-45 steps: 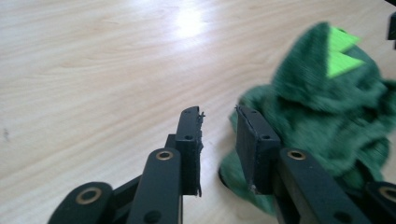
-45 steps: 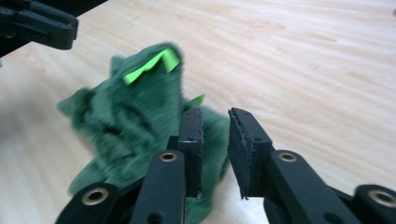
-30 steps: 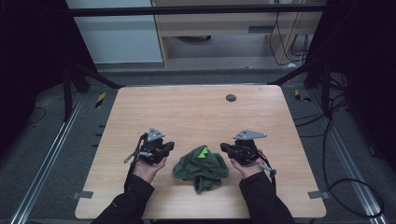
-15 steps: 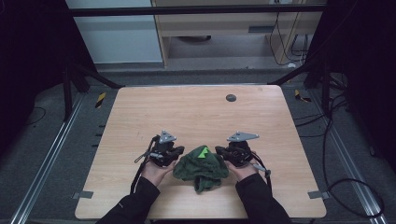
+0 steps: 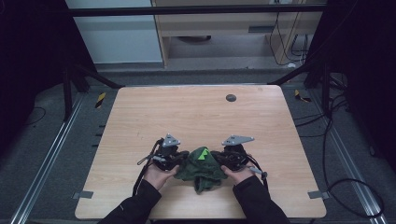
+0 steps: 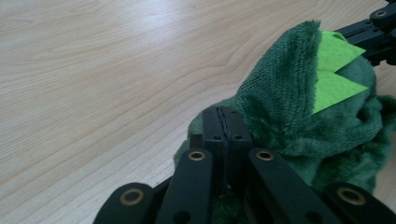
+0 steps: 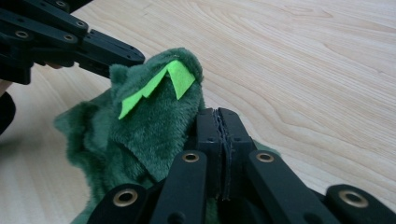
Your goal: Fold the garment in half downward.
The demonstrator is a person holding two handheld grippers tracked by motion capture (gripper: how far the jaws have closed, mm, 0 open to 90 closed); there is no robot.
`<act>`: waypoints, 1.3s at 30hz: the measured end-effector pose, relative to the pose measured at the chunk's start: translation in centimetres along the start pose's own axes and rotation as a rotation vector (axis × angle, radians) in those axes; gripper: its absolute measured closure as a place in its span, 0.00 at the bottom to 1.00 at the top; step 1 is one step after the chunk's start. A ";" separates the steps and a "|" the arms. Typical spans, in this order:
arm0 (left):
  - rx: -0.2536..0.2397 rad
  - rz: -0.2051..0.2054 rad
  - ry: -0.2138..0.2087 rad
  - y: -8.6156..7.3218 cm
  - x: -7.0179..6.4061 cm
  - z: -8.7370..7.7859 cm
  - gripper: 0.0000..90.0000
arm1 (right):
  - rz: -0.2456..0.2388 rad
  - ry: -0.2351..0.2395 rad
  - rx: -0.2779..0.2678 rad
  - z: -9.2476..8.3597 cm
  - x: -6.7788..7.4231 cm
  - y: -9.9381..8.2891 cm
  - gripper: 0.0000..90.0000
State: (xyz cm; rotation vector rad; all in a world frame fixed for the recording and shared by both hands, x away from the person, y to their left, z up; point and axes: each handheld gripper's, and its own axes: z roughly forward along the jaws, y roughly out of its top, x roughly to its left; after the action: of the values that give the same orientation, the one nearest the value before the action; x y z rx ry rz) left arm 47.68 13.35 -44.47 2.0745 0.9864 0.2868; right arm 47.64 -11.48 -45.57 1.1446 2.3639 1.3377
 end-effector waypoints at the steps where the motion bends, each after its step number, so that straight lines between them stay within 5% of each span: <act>1: 0.000 0.004 -0.004 0.0 -0.1 -0.1 1.00 | -0.006 0.005 0.001 -0.1 0.1 0.0 0.98; 16: -0.018 0.043 -0.054 -1.1 -1.8 -2.7 1.00 | -0.040 0.046 -0.001 -1.1 1.9 -0.5 0.98; 39: 0.032 0.079 -0.099 -3.7 -4.6 -3.3 1.00 | -0.034 0.085 0.022 -3.5 3.3 -3.4 0.97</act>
State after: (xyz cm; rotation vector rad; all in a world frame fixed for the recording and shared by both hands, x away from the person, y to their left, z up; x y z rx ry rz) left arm 40.92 13.30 -44.51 2.1386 0.8566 0.2082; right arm 41.79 -12.45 -45.65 1.0690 2.4517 1.3787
